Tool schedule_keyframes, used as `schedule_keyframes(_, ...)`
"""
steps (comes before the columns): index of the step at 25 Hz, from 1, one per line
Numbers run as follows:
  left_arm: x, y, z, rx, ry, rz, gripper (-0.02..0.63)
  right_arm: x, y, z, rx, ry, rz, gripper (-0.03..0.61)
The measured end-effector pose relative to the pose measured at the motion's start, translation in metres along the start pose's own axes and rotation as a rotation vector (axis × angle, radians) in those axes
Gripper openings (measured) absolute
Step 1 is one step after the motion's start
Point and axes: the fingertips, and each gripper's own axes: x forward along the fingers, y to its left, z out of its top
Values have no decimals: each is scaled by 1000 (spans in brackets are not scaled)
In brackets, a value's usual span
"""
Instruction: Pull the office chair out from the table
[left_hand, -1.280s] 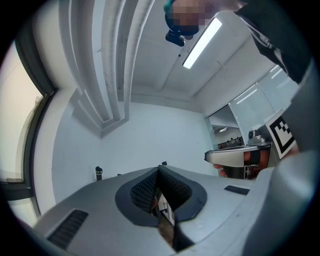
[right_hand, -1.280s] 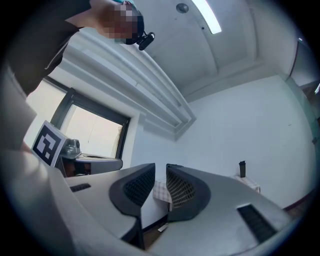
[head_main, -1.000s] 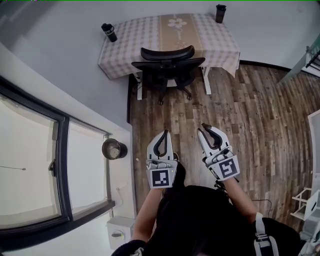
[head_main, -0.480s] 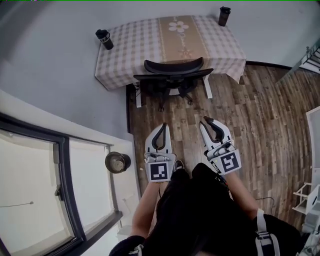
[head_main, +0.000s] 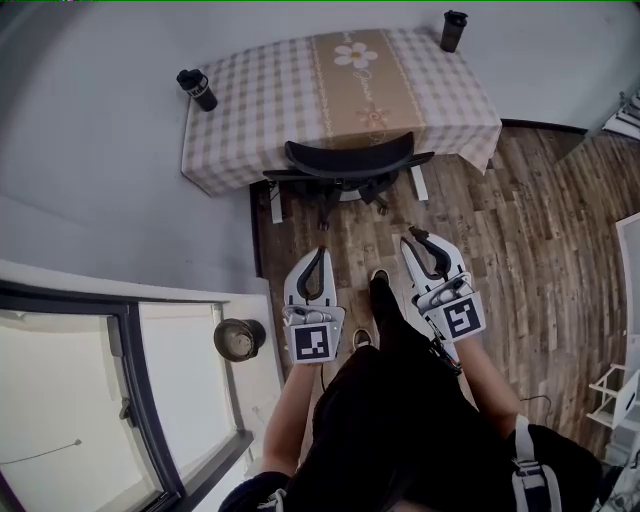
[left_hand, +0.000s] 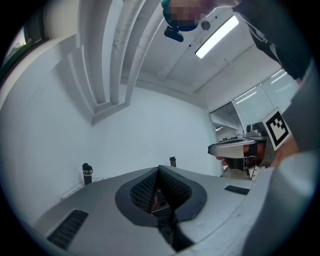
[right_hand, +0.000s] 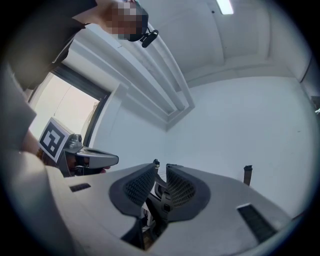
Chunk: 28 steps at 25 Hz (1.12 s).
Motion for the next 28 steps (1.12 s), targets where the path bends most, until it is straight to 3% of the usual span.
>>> schedule_keyframes(6,61,37,-3,35,17,57,3,59,-63,-10,-11,-13,30,74)
schedule_keyframes(9,91,65,-1,104,37,68,5,86,-99,-4,-32,-30,47,74)
schedule_keyframes(12,116,94,-8,183,69,70,60,106,-136,-13,-62,-8,69,74)
schedule_keyframes(16,144,126,-51,294,192,29,96,130,-186,-54,-151,113,102,74)
schedule_keyframes(20,163,144,-116,398,332,-88,146,140,-218,-100,-264,228,182,103)
schedule_keyframes(26,174,157,-189,573,485,-247,235,131,-231,-174,-598,515,399,130)
schedule_keyframes(28,178,159,-207,610,528,-297,242,127,-223,-206,-678,607,506,182)
